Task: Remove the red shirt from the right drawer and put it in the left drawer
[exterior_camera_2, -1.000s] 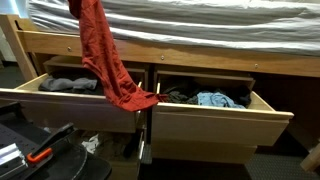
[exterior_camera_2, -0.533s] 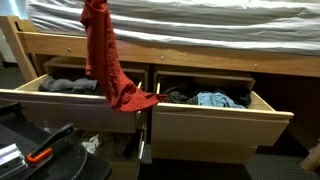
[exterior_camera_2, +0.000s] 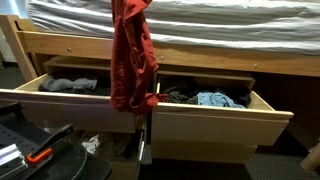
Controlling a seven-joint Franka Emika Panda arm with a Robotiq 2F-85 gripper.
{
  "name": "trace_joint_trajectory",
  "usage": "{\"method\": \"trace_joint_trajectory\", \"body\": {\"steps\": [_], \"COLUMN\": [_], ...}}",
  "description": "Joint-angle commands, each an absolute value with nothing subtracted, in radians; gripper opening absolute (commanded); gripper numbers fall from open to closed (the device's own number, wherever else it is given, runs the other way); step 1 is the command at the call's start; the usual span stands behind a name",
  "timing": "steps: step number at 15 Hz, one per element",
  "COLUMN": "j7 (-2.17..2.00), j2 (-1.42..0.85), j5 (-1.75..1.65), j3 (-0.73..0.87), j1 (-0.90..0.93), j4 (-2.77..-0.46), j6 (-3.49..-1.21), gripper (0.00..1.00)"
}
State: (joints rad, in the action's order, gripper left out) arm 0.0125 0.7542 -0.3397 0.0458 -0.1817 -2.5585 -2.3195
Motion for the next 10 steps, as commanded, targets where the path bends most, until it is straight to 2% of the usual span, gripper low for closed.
{"method": "trace_joint_trajectory", "body": {"steps": [1, 10], "j7": [-0.031, 0.056], "j2": [0.764, 0.784], "j5": [-0.256, -0.117], "j3": [-0.036, -0.129], "j1": [-0.056, 0.252], "j4": [-2.599, -2.68], "j6": [-2.411, -2.505], "gripper": [0.0, 0.0]}}
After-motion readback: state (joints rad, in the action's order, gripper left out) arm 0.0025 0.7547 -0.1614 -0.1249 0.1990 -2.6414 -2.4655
